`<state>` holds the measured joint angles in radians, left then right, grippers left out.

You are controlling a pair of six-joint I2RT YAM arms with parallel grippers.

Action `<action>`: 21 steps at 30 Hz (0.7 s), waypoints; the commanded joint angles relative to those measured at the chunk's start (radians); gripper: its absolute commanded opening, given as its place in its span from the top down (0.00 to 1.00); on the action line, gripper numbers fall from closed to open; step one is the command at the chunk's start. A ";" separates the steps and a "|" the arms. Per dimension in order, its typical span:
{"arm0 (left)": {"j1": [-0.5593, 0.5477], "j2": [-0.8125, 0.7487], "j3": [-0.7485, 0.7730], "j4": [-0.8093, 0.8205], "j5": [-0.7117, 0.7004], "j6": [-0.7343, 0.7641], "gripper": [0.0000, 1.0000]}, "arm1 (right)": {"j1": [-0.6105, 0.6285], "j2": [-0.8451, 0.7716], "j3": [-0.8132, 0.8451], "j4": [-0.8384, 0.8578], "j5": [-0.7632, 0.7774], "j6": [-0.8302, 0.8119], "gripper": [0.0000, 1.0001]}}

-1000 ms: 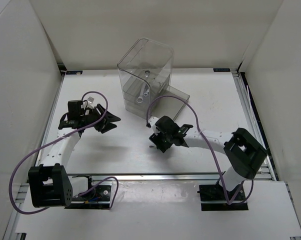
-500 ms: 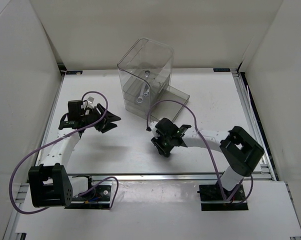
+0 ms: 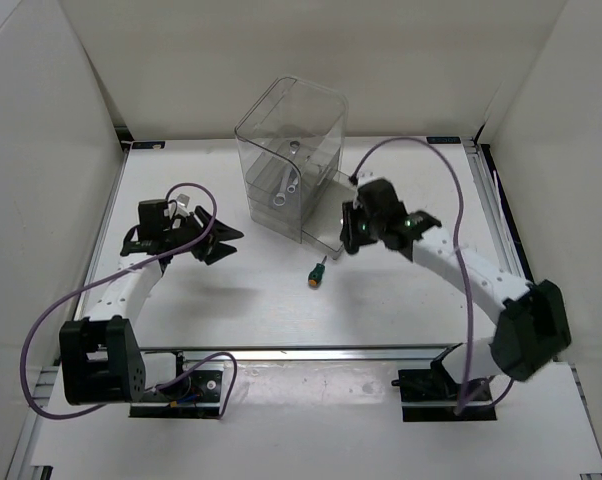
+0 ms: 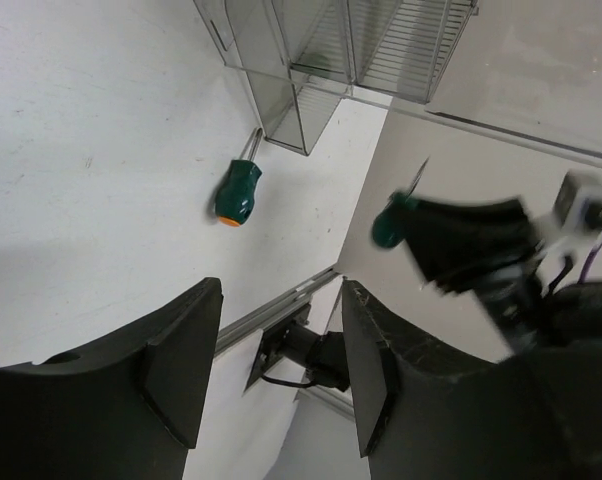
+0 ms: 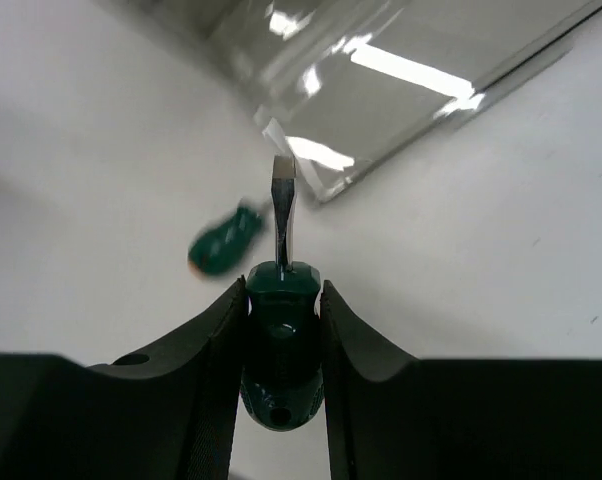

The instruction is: Sort the tools into containers

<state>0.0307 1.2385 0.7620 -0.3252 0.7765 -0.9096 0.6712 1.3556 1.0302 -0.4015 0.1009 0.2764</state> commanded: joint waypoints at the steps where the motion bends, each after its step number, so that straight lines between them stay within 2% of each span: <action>1: 0.000 0.019 -0.006 0.061 0.033 -0.035 0.38 | -0.131 0.147 0.208 0.015 -0.067 0.128 1.00; 2: 0.000 0.022 -0.003 0.074 0.036 -0.037 0.35 | -0.154 0.224 0.247 0.015 -0.161 0.150 1.00; 3: 0.000 0.029 0.005 0.080 0.040 -0.041 0.35 | -0.192 0.261 0.314 0.021 -0.190 0.153 1.00; 8: 0.000 0.078 0.026 0.117 0.055 -0.070 0.33 | -0.232 0.517 0.516 -0.016 -0.242 0.176 1.00; 11: 0.000 0.099 0.036 0.138 0.064 -0.090 0.33 | -0.248 0.650 0.658 -0.101 -0.271 0.184 1.00; 13: 0.000 0.111 0.046 0.147 0.070 -0.100 0.32 | -0.254 0.704 0.728 -0.138 -0.277 0.187 0.95; 18: 0.000 0.160 0.086 0.160 0.076 -0.115 0.31 | -0.254 0.767 0.743 -0.114 -0.279 0.178 0.76; 21: 0.000 0.191 0.118 0.156 0.079 -0.127 0.30 | -0.260 0.786 0.755 -0.120 -0.254 0.178 0.58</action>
<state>0.0307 1.4181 0.8276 -0.1963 0.8314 -1.0218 0.4198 2.1513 1.7218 -0.5156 -0.1524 0.4477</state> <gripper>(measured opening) 0.691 0.382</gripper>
